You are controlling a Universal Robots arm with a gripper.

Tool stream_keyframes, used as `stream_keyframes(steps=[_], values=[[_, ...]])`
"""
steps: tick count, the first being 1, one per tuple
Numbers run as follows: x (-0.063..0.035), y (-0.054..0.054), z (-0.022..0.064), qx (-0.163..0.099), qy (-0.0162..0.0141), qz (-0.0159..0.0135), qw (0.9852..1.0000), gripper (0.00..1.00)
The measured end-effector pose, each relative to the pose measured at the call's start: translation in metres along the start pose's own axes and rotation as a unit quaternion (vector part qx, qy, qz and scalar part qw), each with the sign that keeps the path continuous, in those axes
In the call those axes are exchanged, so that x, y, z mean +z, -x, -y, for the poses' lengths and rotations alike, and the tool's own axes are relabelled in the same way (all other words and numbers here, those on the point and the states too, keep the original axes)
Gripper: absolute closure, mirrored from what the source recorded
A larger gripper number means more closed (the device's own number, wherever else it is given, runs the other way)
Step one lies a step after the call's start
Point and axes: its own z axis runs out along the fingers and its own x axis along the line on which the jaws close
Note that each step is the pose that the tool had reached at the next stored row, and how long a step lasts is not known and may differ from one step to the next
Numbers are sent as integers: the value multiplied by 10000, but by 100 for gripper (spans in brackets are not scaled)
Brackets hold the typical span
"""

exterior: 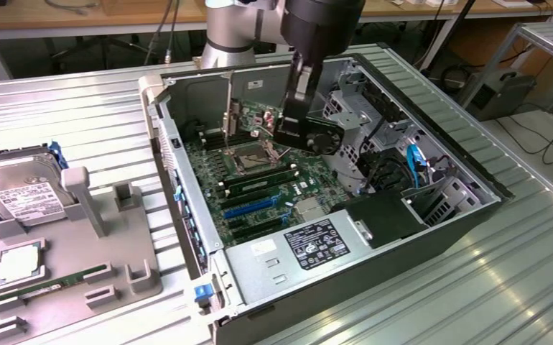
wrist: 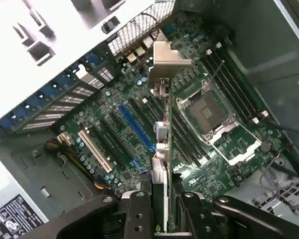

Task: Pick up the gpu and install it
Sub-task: 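Insert the gpu into the slot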

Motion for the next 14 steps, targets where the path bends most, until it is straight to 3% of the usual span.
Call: stream_keyframes(steps=[3,5,9,14], values=[[40,-1,1,-532,14,-9,9986,74],[73,-1,1,-936,25,-17,9956,74],[104,-3,2,-1334,35,-24,9911,74],[151,-4,3,-1893,49,-34,9819,74]])
